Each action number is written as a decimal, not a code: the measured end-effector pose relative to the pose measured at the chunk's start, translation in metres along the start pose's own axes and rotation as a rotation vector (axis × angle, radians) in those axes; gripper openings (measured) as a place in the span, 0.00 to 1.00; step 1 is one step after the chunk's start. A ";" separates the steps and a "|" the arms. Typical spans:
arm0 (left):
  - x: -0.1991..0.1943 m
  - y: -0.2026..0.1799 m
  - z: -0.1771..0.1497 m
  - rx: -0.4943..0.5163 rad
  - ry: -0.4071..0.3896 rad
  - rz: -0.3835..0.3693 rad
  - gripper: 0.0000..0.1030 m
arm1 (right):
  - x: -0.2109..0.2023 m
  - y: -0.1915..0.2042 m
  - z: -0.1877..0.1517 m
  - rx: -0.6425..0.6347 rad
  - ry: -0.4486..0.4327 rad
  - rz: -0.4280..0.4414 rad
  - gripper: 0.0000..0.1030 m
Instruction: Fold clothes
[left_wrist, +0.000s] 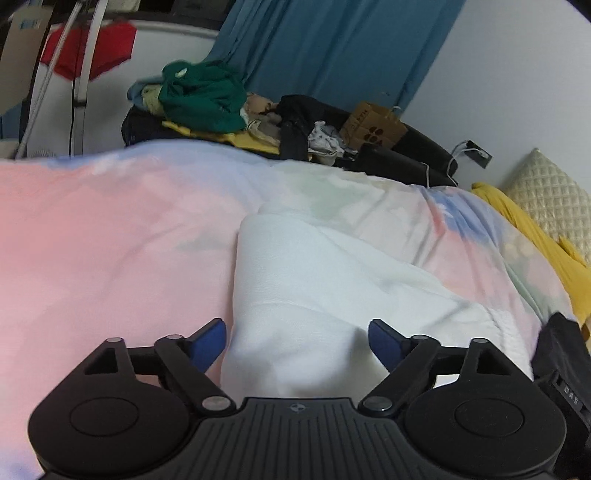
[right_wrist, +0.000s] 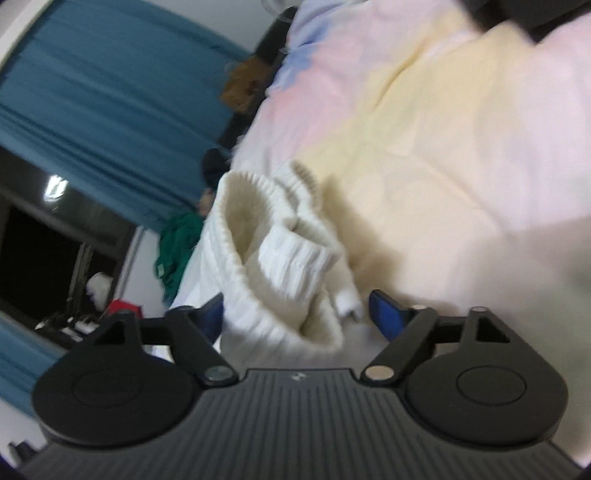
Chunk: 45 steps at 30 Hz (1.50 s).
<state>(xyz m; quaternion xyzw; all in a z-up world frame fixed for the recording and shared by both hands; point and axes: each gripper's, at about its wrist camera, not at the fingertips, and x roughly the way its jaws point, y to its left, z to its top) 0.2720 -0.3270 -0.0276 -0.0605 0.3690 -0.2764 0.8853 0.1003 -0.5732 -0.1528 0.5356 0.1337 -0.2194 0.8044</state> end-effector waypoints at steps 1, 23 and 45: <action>-0.016 -0.005 0.000 0.027 -0.019 0.017 0.85 | -0.009 0.005 0.000 -0.008 -0.011 -0.022 0.82; -0.359 -0.105 -0.071 0.324 -0.445 0.161 1.00 | -0.263 0.178 -0.056 -0.712 -0.154 0.160 0.83; -0.347 -0.062 -0.138 0.296 -0.330 0.237 0.99 | -0.263 0.160 -0.136 -0.918 -0.157 0.080 0.82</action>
